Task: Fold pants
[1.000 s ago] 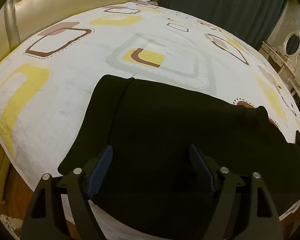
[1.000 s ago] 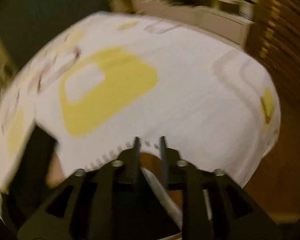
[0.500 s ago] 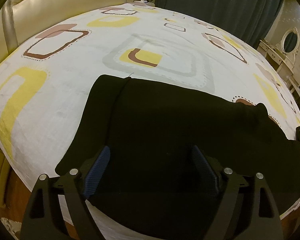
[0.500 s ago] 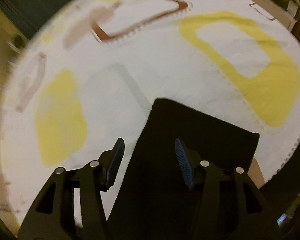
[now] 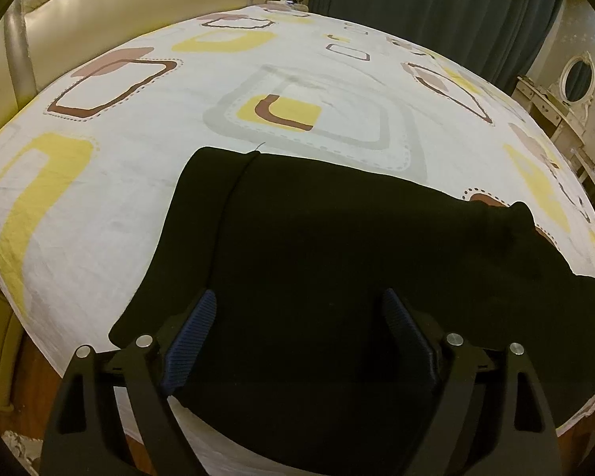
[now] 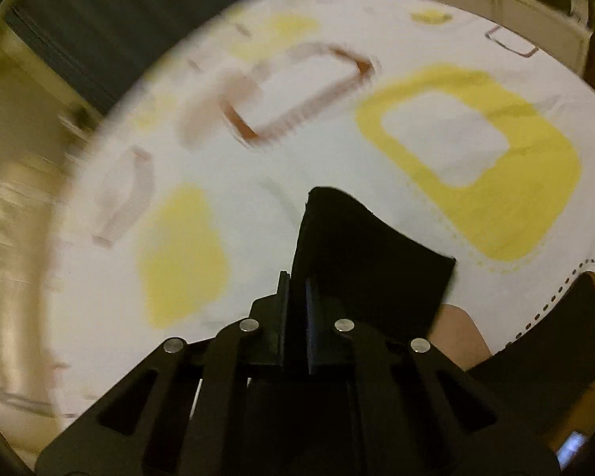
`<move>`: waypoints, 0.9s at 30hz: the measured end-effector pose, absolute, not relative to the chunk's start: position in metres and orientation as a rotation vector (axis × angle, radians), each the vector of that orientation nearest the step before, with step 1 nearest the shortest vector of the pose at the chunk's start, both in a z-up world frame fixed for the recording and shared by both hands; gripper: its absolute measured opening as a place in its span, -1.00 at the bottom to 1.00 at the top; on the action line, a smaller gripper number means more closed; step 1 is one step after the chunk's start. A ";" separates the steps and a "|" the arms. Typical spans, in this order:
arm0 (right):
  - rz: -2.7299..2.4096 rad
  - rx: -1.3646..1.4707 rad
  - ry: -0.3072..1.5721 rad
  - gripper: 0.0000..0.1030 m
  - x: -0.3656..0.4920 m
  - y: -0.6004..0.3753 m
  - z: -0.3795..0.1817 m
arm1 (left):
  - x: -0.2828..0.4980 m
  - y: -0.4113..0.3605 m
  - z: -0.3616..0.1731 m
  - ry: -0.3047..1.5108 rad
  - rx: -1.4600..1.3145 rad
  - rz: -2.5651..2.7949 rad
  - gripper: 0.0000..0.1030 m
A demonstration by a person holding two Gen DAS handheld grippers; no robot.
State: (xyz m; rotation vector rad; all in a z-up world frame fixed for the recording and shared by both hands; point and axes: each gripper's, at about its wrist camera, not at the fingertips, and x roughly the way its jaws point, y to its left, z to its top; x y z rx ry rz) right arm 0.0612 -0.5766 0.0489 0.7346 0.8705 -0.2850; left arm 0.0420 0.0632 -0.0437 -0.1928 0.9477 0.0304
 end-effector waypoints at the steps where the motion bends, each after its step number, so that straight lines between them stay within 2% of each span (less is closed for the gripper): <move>1: -0.244 0.757 0.811 -0.89 0.046 -0.583 0.060 | 0.042 0.063 -0.044 0.946 -0.192 0.032 0.65; 4: -0.190 0.804 0.638 -1.00 -0.017 -0.610 0.079 | 0.041 0.063 -0.044 0.943 -0.191 0.036 0.65; 7: -0.226 0.849 0.517 -1.00 -0.096 -0.636 0.071 | 0.041 0.062 -0.045 0.942 -0.190 0.036 0.65; 11: -0.356 0.968 0.535 -1.00 -0.165 -0.677 0.012 | 0.040 0.062 -0.045 0.936 -0.183 0.039 0.66; 13: -0.373 1.070 0.576 -0.92 -0.175 -0.683 -0.017 | 0.040 0.061 -0.045 0.933 -0.177 0.043 0.66; 14: -0.376 1.079 0.584 -0.87 -0.177 -0.681 -0.019 | 0.040 0.061 -0.045 0.932 -0.175 0.044 0.66; 16: -0.346 1.074 0.607 -0.36 -0.162 -0.669 -0.020 | 0.040 0.060 -0.045 0.931 -0.174 0.047 0.66; 17: -0.329 1.082 0.605 0.18 -0.148 -0.660 -0.018 | 0.039 0.060 -0.045 0.931 -0.174 0.049 0.66; 18: -0.323 1.102 0.601 0.33 -0.133 -0.653 -0.015 | 0.039 0.060 -0.045 0.931 -0.175 0.050 0.66; 22: -0.291 1.135 0.632 0.34 -0.073 -0.637 -0.008 | 0.040 0.060 -0.045 0.931 -0.175 0.050 0.66; 27: -0.481 1.015 0.843 0.34 0.006 -0.618 -0.006 | 0.041 0.061 -0.045 0.934 -0.176 0.043 0.68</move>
